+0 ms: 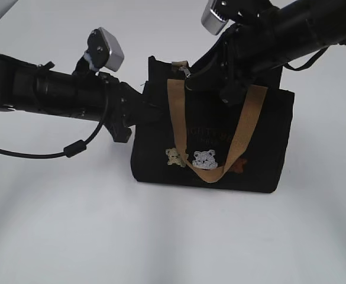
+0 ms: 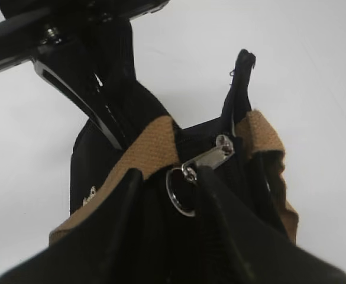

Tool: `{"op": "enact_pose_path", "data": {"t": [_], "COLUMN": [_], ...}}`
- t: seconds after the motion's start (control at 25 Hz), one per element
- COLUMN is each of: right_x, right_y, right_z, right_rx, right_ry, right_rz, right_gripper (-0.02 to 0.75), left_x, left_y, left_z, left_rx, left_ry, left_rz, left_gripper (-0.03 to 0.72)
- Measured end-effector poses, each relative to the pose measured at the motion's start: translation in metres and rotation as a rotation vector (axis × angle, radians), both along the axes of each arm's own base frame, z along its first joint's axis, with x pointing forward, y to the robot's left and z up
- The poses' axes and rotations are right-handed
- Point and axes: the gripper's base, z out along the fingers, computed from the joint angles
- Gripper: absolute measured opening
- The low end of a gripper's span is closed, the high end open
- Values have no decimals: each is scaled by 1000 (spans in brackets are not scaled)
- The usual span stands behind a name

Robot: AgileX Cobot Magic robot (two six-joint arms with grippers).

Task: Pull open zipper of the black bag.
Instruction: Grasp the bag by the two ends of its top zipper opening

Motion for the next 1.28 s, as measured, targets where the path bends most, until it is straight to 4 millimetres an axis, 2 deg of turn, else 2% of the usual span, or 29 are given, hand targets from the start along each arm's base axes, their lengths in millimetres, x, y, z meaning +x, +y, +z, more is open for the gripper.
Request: {"op": "enact_pose_path", "data": {"t": [0.2,0.68,0.84,0.96,1.12,1.28], "right_x": [6,4,6,6,7,6], "right_y": [-2,0,1,1,1,1], "right_z": [-1,-2,-9,-11,-11,-10], "right_rx": [-17,-14,-14,-9,3,33], "right_ry": [-36,-22,6,21,35,76], "right_rz": [-51,-29,-32,-40,-56,-95], "right_gripper": [246,235,228,171,15,-1], "left_x": [0,0,0,0,0,0], "left_y": [0,0,0,0,0,0], "left_z": [0,0,0,0,0,0], "left_rx": [0,0,0,0,3,3], "left_ry": [0,0,0,0,-1,-1], "left_rz": [0,0,0,-1,-2,-1], "left_gripper": [65,65,65,65,65,65]}}
